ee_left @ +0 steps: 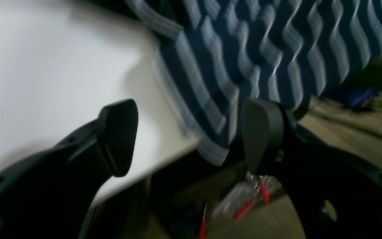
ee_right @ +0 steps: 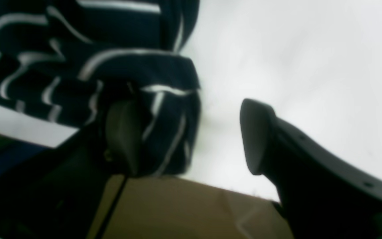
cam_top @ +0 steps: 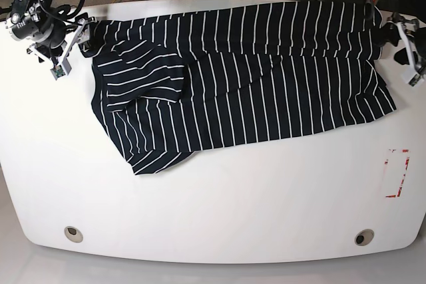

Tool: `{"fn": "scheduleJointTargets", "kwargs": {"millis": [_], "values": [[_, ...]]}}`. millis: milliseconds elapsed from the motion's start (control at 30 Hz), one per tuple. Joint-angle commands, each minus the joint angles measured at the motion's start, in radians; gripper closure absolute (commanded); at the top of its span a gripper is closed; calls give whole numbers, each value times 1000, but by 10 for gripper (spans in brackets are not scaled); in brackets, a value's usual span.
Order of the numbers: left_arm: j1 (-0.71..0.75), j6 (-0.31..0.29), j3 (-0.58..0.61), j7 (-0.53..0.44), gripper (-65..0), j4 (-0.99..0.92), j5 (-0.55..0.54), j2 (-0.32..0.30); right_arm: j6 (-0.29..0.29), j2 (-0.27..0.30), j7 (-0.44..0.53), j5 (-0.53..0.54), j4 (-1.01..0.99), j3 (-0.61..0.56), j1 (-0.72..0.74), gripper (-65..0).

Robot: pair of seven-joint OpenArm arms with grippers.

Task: Fold the T-shirt properly
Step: 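Release the shirt edge and reposition both grippers along it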

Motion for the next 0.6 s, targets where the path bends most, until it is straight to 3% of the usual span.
{"fn": "scheduleJointTargets", "kwargs": {"millis": [0, 267, 467, 567], "values": [[-44, -1, 40, -7, -447, 76, 3, 19, -2, 8, -29, 15, 18, 80, 14, -425], [-110, -1, 136, -7, -446, 98, 151, 177, -2, -3, -101, 211, 12, 269, 57, -425], [-112, -1, 191, -10, -446, 96, 346, 216, -2, -1, -137, 383, 10, 326, 51, -425], [-112, -1, 235, -10, -446, 116, 358, 238, -2, -3, -137, 395, 10, 327, 33, -425]]}}
